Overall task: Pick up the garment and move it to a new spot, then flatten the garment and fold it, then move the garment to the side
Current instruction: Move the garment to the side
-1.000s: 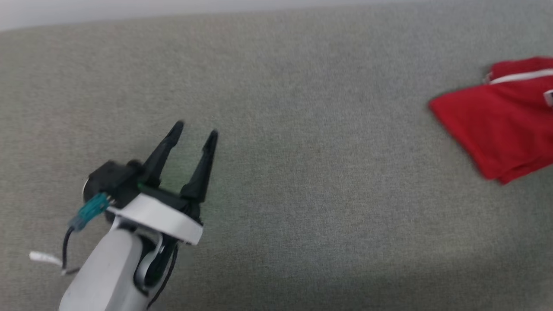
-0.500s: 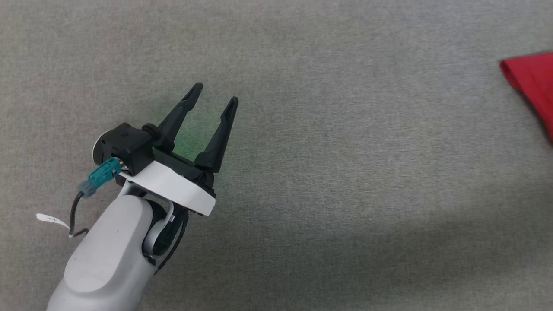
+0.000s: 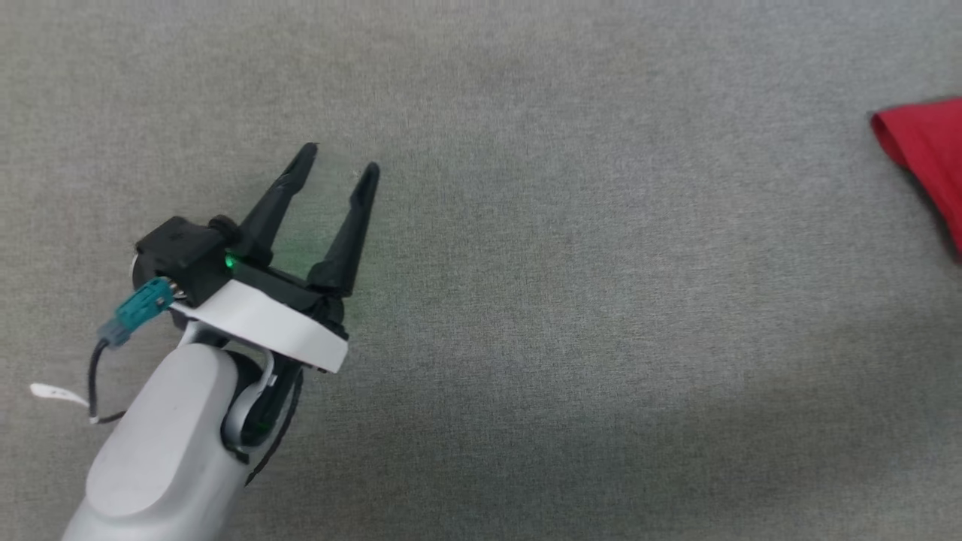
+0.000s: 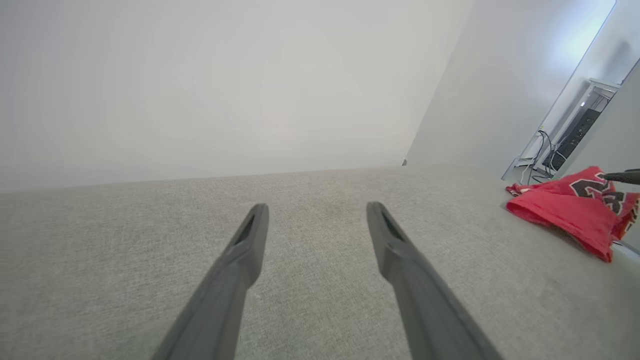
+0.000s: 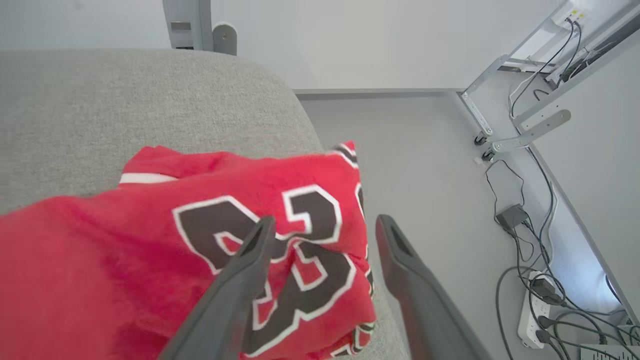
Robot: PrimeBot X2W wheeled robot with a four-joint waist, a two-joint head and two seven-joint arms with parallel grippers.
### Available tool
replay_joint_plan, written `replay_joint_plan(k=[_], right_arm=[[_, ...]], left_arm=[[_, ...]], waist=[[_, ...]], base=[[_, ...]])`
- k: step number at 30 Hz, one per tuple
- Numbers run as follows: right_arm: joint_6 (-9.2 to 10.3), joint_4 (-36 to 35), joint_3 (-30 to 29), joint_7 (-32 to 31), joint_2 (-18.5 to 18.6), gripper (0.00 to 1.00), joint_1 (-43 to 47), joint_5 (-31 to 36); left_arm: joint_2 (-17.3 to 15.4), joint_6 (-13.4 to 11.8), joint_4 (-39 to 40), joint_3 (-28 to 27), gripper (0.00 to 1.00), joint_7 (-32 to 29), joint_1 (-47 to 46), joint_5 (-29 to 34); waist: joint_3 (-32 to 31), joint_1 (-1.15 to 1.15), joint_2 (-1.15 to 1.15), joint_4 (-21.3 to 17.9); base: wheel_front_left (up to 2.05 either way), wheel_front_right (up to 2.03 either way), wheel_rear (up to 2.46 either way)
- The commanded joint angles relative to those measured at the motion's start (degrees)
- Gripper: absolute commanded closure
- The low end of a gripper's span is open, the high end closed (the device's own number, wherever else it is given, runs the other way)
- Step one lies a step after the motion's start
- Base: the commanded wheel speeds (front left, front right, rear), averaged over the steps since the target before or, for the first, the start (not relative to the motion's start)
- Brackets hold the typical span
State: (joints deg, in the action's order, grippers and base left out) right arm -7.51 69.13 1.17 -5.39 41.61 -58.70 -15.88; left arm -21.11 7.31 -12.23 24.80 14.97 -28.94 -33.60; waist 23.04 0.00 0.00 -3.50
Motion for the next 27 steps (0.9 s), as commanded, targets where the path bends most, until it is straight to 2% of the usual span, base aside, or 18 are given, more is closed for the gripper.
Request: replay_joint_plan(k=[1,8,14,22,27], right_arm=[[0.04,0.38,-0.69,1.22,-0.39,0.0,0.31,-0.38],[0.04,-0.26,-1.0,5.38,-2.61,0.0,2.09,-0.89],[0.03,-4.37,1.59,8.46,-6.42,0.0,5.64,-3.23],[0.03,-15.63,7.53,12.26,-9.69,0.0,13.38,-9.8],[0.04,-23.69,11.17,15.21,-10.39,0.0,19.54,-13.03]], left_arm=[[-0.32,0.14,0.3,-0.8,0.0,0.27,1.19,0.1],[0.01,0.14,0.8,-4.63,0.0,0.27,5.05,0.05],[0.97,0.14,1.24,-9.21,0.0,0.27,9.53,0.48],[2.23,0.14,2.52,-14.01,0.0,0.28,14.62,2.19],[2.45,0.14,4.18,-17.21,0.0,0.27,17.91,4.51]], waist=[[-1.04,0.0,0.0,-0.1],[-4.29,0.0,0.0,0.1],[-7.9,0.0,0.0,0.69],[-12.28,0.0,0.0,1.82],[-14.86,0.0,0.0,2.32]], base=[[0.0,0.0,0.0],[0.0,0.0,0.0],[0.0,0.0,0.0],[0.0,0.0,0.0],[0.0,0.0,0.0]])
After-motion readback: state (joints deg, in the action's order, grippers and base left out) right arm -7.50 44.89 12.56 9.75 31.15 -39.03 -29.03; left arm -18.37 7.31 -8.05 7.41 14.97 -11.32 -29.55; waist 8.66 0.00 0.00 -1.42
